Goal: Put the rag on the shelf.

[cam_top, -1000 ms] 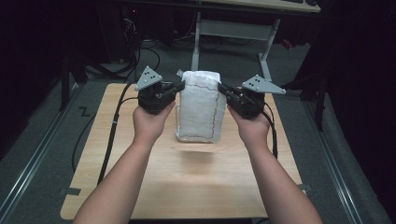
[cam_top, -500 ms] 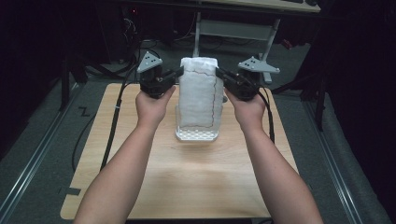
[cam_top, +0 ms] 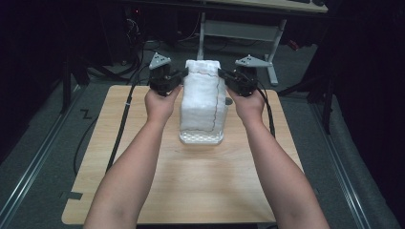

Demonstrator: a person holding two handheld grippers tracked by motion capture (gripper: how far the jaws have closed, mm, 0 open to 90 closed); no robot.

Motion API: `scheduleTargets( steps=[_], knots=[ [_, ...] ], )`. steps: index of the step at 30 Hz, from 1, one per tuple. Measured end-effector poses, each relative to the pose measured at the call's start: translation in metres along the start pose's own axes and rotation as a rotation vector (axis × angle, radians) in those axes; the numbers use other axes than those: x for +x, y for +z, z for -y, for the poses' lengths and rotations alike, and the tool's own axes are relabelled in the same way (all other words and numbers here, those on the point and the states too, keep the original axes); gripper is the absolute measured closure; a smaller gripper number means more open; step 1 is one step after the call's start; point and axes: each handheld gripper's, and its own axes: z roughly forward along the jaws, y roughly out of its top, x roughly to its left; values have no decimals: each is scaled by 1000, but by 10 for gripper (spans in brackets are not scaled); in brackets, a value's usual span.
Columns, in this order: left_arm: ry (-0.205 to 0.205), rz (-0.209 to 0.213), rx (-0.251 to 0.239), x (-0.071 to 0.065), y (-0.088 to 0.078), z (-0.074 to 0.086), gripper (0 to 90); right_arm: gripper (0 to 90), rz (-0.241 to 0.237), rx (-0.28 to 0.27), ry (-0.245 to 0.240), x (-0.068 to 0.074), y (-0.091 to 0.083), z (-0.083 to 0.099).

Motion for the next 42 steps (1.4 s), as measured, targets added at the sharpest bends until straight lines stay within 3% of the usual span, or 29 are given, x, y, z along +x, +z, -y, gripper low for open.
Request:
scheduleTargets(
  steps=[10,13,15,23,26,28,31,42],
  knots=[
    [-15,-26,101,8,14,20,863,837,-2,90,13,-10,27,16],
    [-39,-9,167,15,20,27,862,837,-9,113,21,-11,31,20],
    [-42,-15,170,17,21,33,861,837,-29,136,33,-13,35,23],
    [-78,-19,223,21,28,47,852,812,-32,191,50,-17,48,32],
    [-117,-38,199,25,25,47,741,710,-14,197,59,-19,49,34],
    [-132,-60,173,29,20,45,674,693,-20,201,64,-21,47,33],
    [-136,-70,165,31,15,45,648,663,9,199,34,-19,42,32],
    [-46,-120,163,27,-19,50,608,553,77,186,-10,-15,15,39]
  ],
)
